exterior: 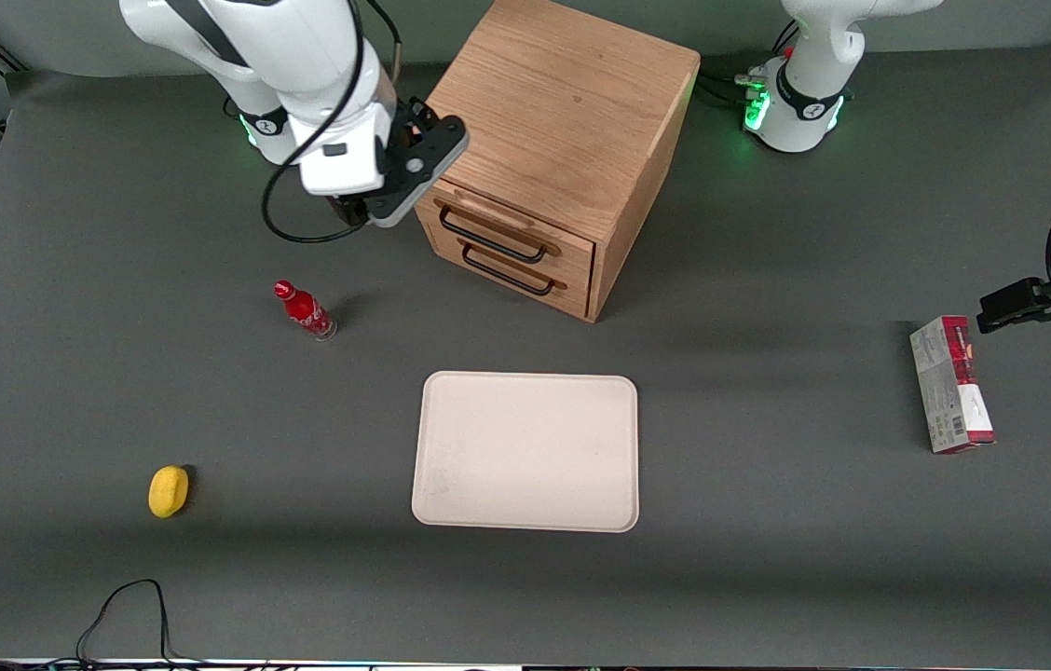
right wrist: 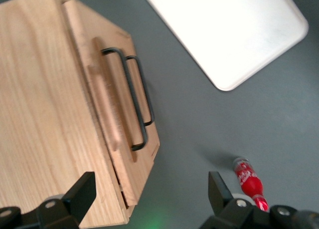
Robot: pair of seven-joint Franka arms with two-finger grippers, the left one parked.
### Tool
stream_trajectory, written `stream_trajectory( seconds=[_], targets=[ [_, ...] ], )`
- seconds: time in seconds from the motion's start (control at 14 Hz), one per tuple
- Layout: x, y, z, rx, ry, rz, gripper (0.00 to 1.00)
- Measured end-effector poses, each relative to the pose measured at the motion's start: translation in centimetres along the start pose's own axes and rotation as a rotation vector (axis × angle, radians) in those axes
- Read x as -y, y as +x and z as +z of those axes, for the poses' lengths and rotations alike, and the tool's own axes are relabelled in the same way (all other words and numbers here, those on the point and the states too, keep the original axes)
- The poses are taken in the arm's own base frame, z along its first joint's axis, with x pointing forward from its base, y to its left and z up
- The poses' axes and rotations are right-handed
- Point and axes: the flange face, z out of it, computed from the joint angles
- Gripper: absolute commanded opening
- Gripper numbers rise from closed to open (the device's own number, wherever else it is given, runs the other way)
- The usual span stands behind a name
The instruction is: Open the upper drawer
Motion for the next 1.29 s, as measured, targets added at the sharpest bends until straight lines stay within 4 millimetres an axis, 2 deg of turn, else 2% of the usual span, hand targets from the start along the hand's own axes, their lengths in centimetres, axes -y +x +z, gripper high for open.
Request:
stream_trajectory(
  seconds=[0.14,0.43,0.64,1.0,1.29],
  targets=[
    [-0.3,1.4,2.5,0.026,0.064,-0.036,1.00],
    [-2.6,4.7,8.0,0.021,0.156,-0.112,1.00],
    [-4.1,6.0,10.6,0.020,0.158,-0.147,1.00],
    [-3.2,7.3,14.4,0.049,0.156,-0.179,1.00],
    [-3.1,7.3,16.3,0.063,0.138,-0.188,1.00]
  ],
)
